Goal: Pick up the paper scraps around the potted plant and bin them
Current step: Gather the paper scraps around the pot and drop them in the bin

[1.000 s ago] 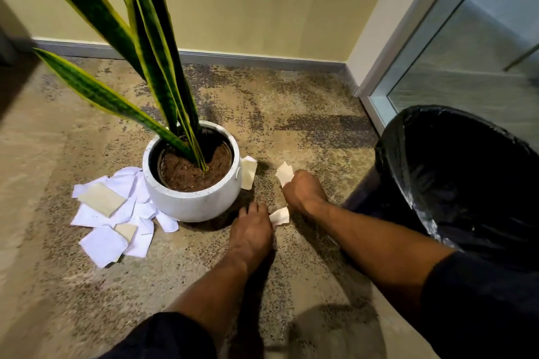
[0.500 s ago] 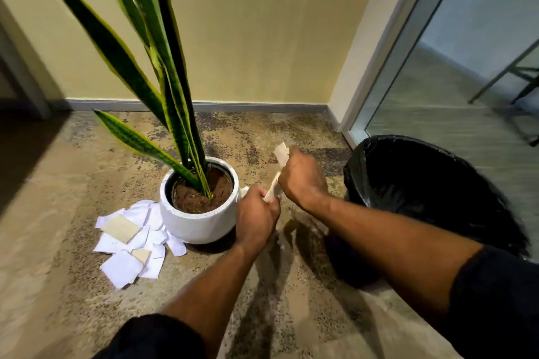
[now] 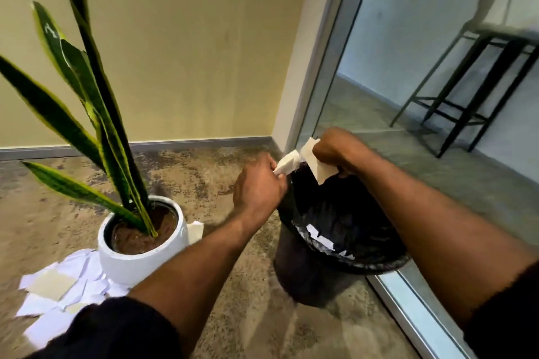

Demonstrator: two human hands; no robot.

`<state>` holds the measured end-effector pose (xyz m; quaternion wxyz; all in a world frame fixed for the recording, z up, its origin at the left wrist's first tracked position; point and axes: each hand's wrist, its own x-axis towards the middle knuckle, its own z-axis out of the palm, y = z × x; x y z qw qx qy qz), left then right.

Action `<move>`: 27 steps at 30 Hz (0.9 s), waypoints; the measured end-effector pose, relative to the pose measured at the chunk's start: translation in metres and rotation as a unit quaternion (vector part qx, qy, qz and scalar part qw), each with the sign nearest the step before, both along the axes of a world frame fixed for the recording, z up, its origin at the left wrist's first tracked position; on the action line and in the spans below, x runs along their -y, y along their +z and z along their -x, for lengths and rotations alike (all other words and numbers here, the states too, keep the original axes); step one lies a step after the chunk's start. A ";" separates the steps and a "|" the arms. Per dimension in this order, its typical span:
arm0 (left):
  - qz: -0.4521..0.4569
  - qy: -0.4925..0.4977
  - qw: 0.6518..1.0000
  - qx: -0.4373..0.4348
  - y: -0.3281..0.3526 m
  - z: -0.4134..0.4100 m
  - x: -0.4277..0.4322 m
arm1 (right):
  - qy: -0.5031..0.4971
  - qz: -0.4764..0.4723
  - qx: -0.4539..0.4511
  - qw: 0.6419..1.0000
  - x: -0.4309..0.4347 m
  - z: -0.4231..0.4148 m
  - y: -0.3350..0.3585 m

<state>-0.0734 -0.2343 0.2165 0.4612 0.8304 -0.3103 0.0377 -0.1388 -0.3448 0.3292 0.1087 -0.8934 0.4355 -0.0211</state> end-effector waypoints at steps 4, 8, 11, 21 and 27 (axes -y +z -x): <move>-0.031 -0.030 0.999 0.016 0.002 0.023 0.021 | 0.002 0.014 -0.111 0.994 0.015 0.025 -0.001; -0.052 -0.063 0.996 0.022 -0.009 0.039 0.036 | -0.034 -0.054 -0.159 0.985 0.040 0.034 -0.022; -0.044 -0.095 0.994 0.033 -0.019 0.044 0.041 | -0.026 -0.031 -0.136 0.990 0.044 0.029 -0.030; 0.043 -0.022 0.996 0.069 -0.037 0.017 0.009 | 0.080 0.052 0.079 0.992 0.002 -0.038 -0.047; -0.039 0.061 0.997 -0.021 -0.080 -0.021 -0.039 | 0.167 -0.001 0.125 0.978 -0.062 -0.074 -0.093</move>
